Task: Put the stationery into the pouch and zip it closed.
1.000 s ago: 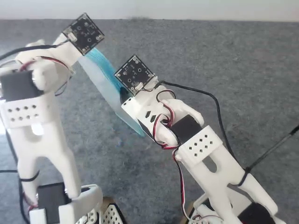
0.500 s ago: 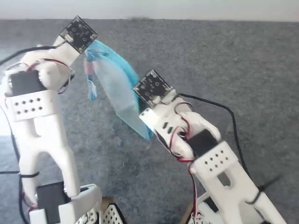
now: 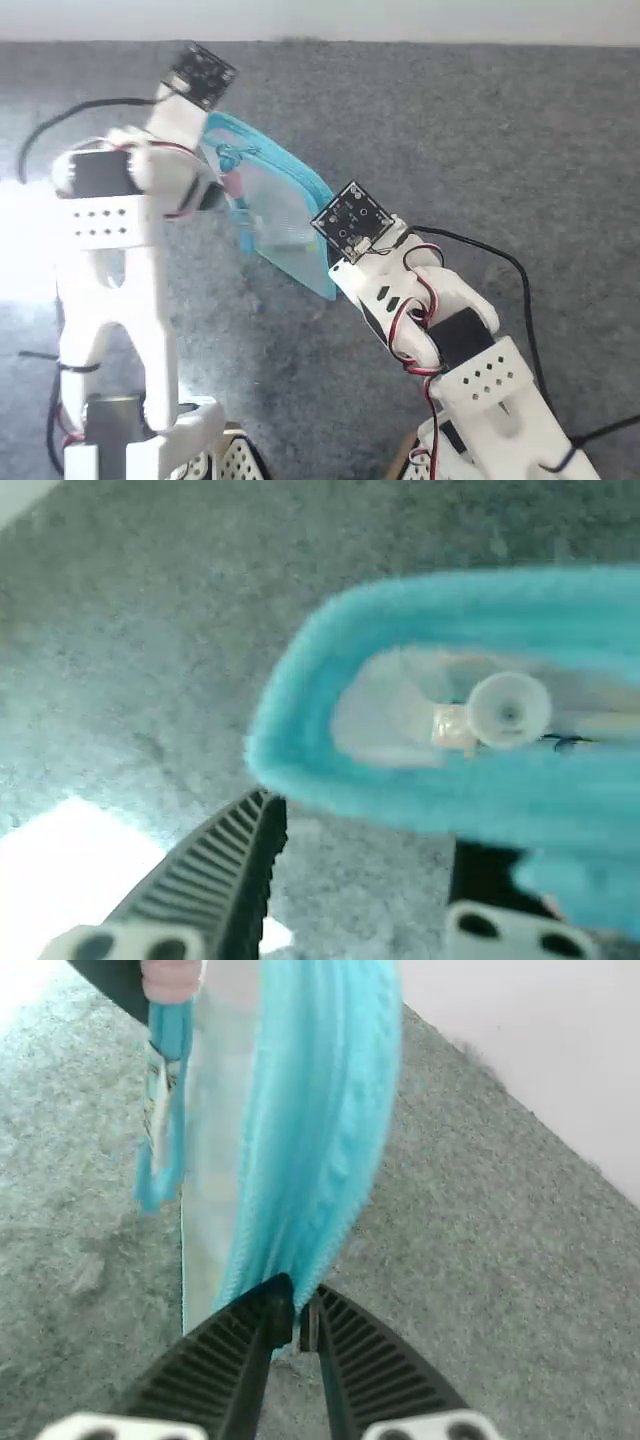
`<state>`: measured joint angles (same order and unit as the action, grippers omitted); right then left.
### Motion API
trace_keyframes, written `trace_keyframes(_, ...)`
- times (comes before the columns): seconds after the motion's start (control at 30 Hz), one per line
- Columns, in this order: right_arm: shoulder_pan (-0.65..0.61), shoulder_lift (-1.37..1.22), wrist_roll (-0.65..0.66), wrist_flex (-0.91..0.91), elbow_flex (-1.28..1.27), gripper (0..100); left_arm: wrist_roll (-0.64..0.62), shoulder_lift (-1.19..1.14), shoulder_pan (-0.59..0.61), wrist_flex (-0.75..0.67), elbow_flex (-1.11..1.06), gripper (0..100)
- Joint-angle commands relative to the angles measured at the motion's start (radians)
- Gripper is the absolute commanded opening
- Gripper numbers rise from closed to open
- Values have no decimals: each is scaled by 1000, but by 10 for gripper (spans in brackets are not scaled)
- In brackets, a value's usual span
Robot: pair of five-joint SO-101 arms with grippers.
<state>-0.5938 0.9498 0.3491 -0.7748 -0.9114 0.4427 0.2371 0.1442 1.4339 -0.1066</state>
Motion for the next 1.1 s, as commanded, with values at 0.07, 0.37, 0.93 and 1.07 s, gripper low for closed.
trace_keyframes(0.07, 22, 31, -11, -24, 23, 9, -61, 44, -57, -72, -35, 247)
trace_keyframes(0.37, 130, 44, -123, -81, 31, 115, -130, -25, -244, -175, 1, 246)
trace_keyframes(0.93, 259, 325, -77, -335, 117, 464, -275, 40, -313, -193, 25, 246)
trace_keyframes(1.07, 306, 371, -72, -386, 69, 464, -321, 107, -305, -190, -22, 246)
